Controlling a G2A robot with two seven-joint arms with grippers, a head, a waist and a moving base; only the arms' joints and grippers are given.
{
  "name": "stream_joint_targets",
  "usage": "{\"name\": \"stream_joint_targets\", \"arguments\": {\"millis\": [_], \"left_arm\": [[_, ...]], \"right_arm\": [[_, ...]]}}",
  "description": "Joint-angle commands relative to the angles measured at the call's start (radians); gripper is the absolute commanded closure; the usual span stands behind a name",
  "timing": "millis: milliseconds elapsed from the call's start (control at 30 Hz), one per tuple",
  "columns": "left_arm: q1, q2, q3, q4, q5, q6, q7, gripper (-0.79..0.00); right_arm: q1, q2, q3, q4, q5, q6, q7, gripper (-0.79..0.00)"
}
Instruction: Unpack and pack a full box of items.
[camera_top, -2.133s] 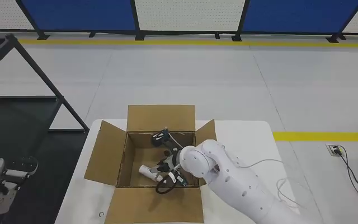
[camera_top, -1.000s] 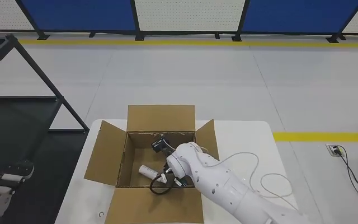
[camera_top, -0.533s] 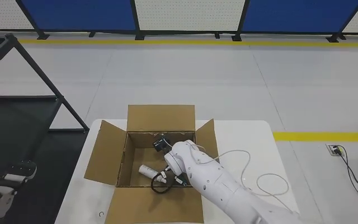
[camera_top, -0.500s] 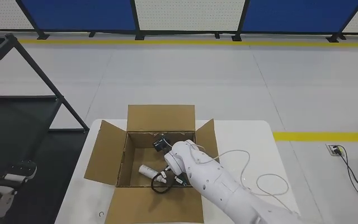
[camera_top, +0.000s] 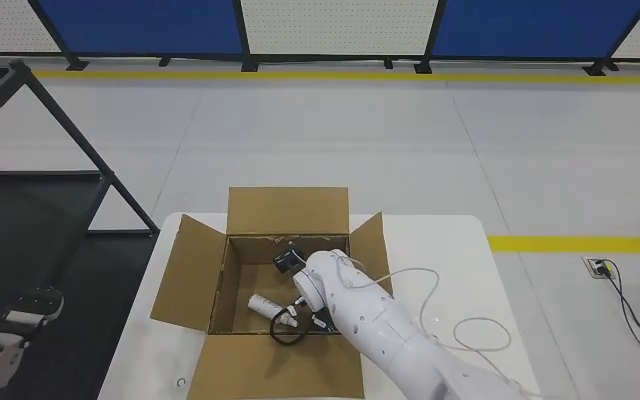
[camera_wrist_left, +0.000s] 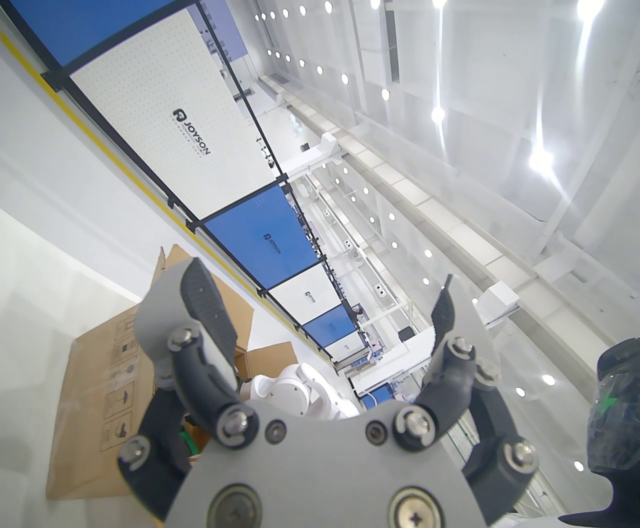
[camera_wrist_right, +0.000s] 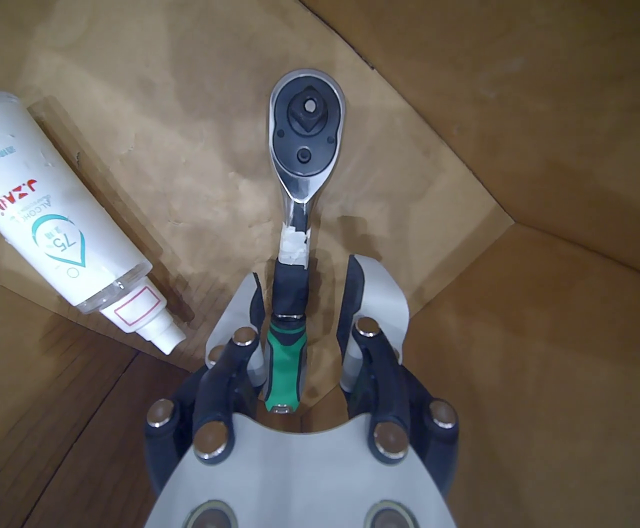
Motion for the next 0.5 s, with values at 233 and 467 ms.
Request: {"name": "stream_joint_targets", "arguments": {"millis": [233,467], "left_arm": [[0.002,-0.004,-0.004,0.003,-0.001,0.0,0.004,-0.785],[-0.002,-0.007,-0.004,0.008,0.002,-0.003,0.004,-0.785]], "right_arm": [[0.006,-0.041,0.004,0.08,-0.007,-0.02,-0.014,-0.323],[0.01,-0.067,0.009,0.127,-0.014,-0.033,-0.018,-0.283]]}}
